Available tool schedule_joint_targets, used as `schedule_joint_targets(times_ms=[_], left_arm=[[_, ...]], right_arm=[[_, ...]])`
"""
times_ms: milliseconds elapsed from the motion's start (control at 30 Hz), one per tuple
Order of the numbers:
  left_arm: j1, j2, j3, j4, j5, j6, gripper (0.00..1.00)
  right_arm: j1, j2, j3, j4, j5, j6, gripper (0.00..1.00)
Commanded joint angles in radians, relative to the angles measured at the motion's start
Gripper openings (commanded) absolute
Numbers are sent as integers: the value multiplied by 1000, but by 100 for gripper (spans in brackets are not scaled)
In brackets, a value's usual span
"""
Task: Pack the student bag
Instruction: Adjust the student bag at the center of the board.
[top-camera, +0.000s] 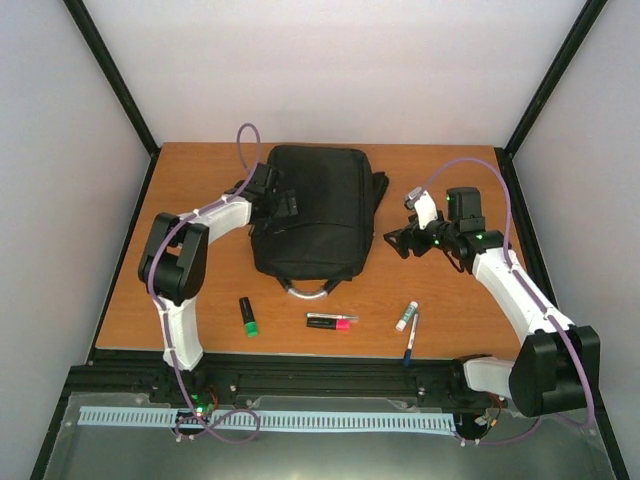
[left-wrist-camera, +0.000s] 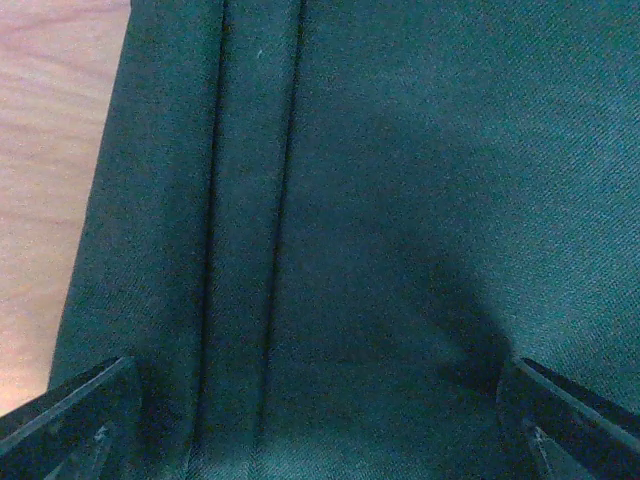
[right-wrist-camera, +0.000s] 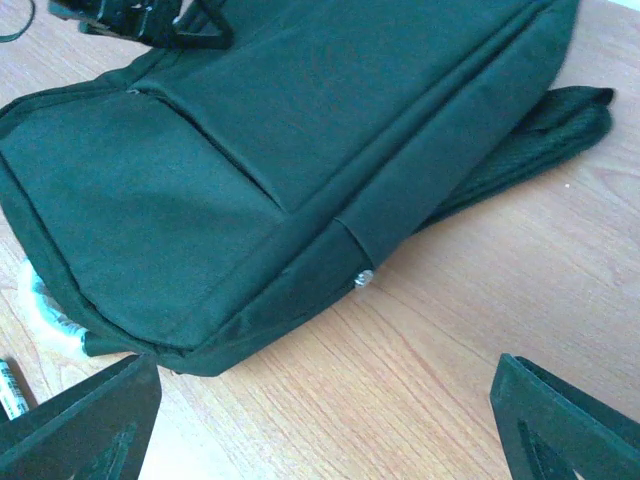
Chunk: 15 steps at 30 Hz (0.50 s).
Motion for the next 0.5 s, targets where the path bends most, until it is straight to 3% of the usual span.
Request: schedule_joint_targets(times_ms=[0,467], left_arm=[[-49,103,57,99,182,21,100],[-181,233,293,83,241,91,98]], right_arm=[[-5,19,-13,11,-35,-26,92],[-5,58,-6,-10,-68,-49,90]])
